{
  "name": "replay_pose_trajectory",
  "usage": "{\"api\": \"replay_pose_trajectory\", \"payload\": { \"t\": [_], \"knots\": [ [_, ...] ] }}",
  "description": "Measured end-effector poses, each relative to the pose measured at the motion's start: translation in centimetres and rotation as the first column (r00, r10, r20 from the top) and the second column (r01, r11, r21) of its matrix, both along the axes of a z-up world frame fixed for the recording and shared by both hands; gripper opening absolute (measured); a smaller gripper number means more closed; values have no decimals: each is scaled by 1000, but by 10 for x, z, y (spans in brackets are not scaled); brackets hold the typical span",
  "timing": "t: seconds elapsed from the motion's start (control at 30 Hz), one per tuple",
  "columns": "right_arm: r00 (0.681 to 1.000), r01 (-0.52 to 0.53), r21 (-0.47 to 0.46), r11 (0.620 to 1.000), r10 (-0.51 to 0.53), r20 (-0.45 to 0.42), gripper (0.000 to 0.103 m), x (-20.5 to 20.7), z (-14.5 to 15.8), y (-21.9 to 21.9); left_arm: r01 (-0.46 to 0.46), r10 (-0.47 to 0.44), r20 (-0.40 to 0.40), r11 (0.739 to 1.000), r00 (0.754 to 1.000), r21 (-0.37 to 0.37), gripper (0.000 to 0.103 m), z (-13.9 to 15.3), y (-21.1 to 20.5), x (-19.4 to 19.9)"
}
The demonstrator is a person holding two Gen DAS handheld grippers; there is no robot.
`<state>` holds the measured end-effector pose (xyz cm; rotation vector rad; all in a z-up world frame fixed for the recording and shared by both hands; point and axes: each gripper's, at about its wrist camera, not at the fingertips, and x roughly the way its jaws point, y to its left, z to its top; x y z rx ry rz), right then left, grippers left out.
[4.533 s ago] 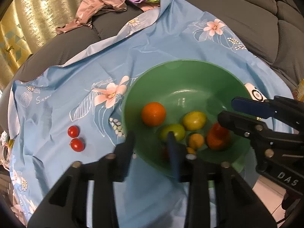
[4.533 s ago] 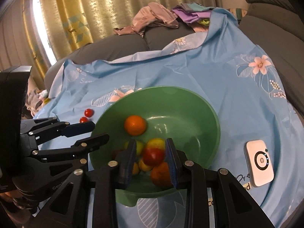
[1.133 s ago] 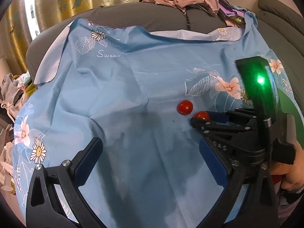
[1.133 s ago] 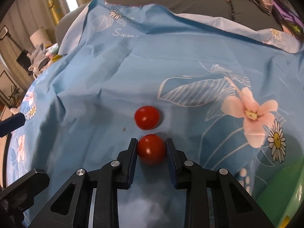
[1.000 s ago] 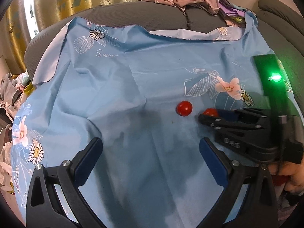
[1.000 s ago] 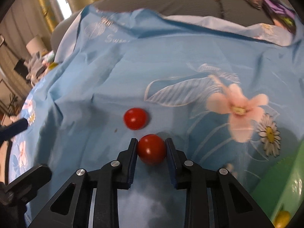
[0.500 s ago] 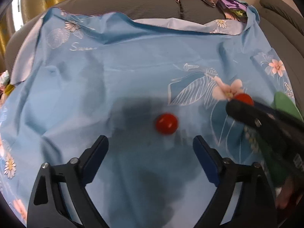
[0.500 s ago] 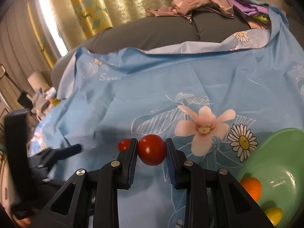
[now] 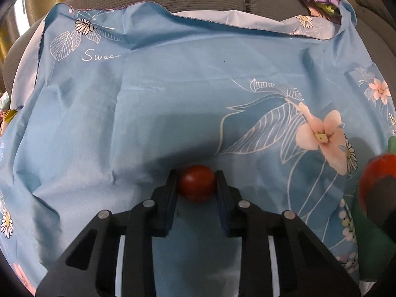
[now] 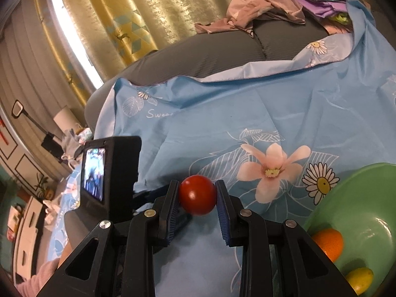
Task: Organize fruits
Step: 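Carry both tomatoes over the green bowl and open both tools to drop them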
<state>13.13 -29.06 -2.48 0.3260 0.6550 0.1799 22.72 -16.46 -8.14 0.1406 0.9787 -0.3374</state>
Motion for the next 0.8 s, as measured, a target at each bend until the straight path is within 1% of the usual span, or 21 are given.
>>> {"api": "replay_pose_trajectory", "payload": {
  "t": [0.17, 0.43, 0.67, 0.8],
  "knots": [
    [1000, 5, -12, 1000, -4, 10, 31, -10, 6, -3, 12, -12, 7, 1000, 1000, -11, 29, 11, 4, -13],
    [999, 27, -34, 999, -26, 34, 31, -36, 23, -11, 66, -65, 79, 998, 995, -11, 29, 52, 7, -58],
    [997, 50, -49, 998, -47, 59, 31, -69, 38, -20, 137, -136, 160, 991, 978, 2, 29, 96, -11, -100],
    [995, 73, -66, 995, -68, 70, 31, -90, 43, -32, 191, -190, 183, 981, 965, 12, 29, 109, -31, -122]
  ]
}}
